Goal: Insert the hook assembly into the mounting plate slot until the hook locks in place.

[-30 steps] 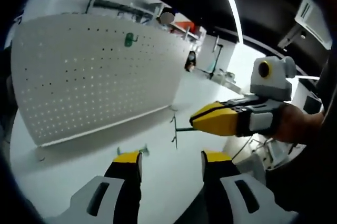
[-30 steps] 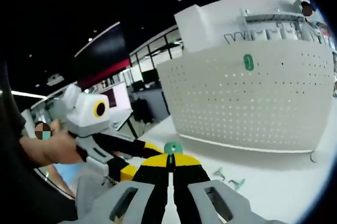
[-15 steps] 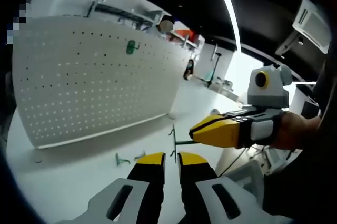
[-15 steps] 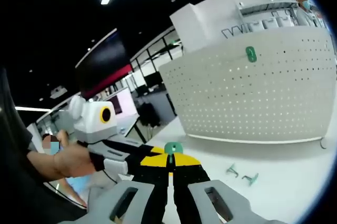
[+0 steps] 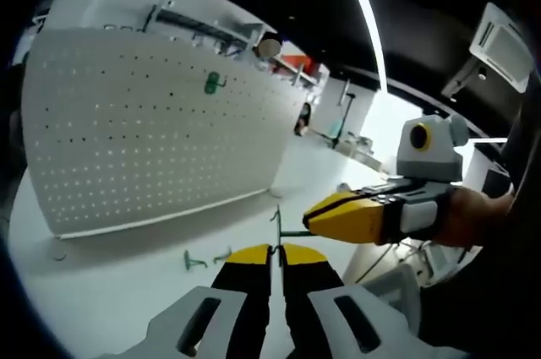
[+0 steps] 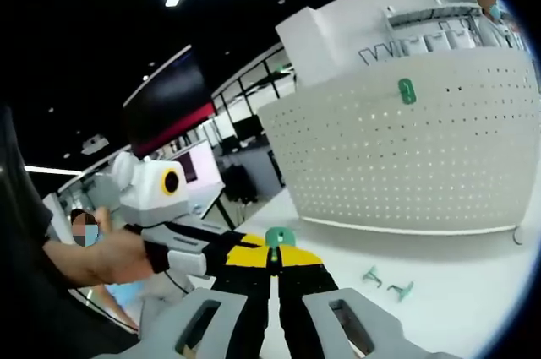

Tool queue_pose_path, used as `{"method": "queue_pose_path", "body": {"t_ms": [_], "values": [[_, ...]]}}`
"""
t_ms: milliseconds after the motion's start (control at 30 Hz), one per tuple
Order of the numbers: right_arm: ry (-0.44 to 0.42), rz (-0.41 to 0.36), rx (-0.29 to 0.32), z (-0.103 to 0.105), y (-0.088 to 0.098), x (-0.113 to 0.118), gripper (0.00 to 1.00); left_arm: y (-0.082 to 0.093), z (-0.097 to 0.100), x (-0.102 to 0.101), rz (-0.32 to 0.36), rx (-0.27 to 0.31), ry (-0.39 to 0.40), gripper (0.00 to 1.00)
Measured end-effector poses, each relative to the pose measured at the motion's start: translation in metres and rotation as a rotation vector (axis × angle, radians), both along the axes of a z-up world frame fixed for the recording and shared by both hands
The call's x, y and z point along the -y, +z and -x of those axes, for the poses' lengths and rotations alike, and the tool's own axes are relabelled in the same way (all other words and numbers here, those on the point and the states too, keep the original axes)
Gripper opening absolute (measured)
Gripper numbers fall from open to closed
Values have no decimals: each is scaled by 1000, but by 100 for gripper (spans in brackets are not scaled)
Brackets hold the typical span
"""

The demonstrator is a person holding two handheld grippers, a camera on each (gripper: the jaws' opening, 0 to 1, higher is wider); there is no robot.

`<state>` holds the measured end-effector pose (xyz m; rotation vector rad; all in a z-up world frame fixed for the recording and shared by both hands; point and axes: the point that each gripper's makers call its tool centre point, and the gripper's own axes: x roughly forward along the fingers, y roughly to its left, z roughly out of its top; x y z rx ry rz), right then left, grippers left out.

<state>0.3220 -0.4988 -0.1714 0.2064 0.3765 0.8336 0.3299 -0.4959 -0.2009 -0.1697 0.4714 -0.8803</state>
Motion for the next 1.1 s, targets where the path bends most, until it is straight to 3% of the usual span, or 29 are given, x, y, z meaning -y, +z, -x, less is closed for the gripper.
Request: {"method": "queue_pose_path", "body": {"t_ms": [200,467,700,1100], "values": [[-8,-53,-18,-1,3,5,1,1,-1,-2,4,-14,18,3],[-51,-79,18,-2,16,16,4,1,-6,-12,-27,-6,61,3],[-29,-131,35,5,22,10,9,9,-8,-17,-12,3,98,3],[-35,-131,34,4,23,3,9,22,-1,-9,4,46,101,3]]}}
